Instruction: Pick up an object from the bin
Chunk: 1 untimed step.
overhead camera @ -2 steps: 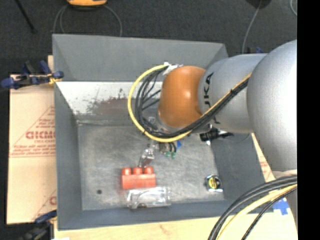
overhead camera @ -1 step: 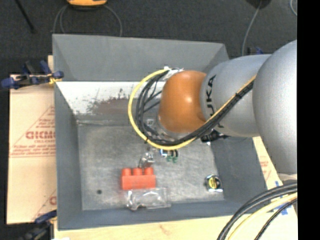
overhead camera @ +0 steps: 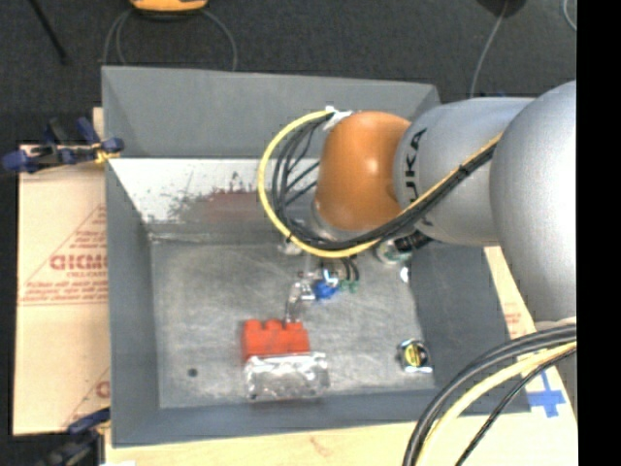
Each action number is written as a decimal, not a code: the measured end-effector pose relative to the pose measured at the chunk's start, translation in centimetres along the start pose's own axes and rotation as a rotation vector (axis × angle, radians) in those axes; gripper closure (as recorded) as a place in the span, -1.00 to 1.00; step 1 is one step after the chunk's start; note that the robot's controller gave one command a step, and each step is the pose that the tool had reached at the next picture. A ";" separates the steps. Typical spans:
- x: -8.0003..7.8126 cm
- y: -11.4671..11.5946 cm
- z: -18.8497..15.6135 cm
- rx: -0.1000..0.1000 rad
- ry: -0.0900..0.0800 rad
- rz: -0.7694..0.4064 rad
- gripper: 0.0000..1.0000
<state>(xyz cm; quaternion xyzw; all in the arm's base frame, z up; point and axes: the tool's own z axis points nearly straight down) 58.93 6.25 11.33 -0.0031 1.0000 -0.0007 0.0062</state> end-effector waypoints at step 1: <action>5.7 -0.5 -7.1 -0.002 0.007 0.162 -1.00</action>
Offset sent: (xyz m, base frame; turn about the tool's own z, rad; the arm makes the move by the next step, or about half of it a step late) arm -0.0594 -0.0051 0.0679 0.1634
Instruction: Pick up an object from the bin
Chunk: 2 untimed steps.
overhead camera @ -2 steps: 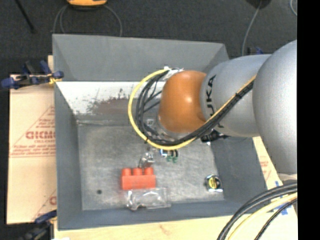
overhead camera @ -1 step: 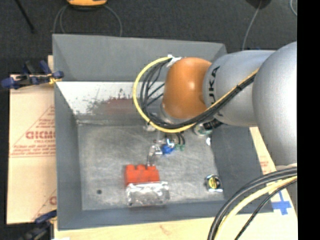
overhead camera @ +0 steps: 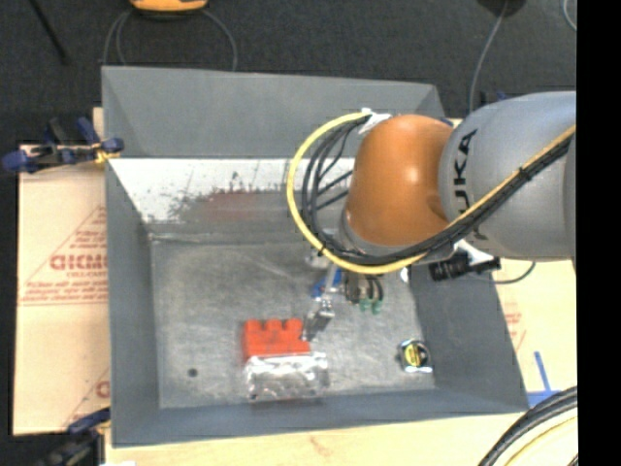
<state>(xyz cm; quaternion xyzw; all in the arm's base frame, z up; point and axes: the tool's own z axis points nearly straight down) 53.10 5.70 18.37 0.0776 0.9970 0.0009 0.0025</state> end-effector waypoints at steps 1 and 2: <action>2.8 1.1 7.2 -0.001 -0.009 -0.277 -1.00; 2.3 1.2 7.3 -0.006 -0.033 -0.275 1.00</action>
Offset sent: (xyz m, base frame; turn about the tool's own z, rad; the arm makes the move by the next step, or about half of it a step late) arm -0.0443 0.0222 -0.1137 -0.3628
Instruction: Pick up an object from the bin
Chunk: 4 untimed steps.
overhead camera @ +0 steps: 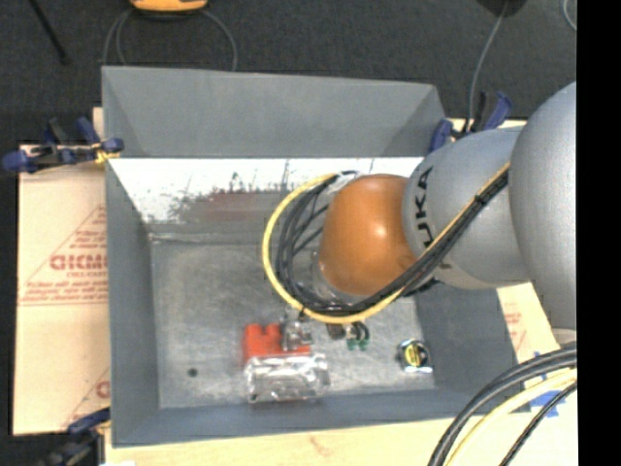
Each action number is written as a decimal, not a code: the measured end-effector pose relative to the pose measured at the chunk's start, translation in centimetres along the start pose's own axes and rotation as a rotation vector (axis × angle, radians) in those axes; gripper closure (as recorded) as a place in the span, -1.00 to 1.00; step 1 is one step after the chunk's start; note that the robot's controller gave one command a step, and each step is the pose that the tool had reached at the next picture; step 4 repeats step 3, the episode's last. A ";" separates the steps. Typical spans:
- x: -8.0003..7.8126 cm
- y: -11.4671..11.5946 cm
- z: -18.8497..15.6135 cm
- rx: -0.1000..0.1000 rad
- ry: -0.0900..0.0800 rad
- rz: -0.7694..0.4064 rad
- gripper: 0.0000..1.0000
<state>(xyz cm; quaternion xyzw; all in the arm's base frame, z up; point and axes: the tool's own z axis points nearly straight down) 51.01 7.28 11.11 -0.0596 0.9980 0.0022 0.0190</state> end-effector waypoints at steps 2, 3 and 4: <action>0.7 0.0 0.4 0.000 0.026 0.001 1.00; 0.0 1.5 -14.0 0.001 0.027 -0.126 1.00; 0.0 1.5 -14.0 0.001 0.027 -0.126 1.00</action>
Offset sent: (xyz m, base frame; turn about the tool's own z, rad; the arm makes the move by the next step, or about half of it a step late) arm 0.0000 0.0000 0.0000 0.0000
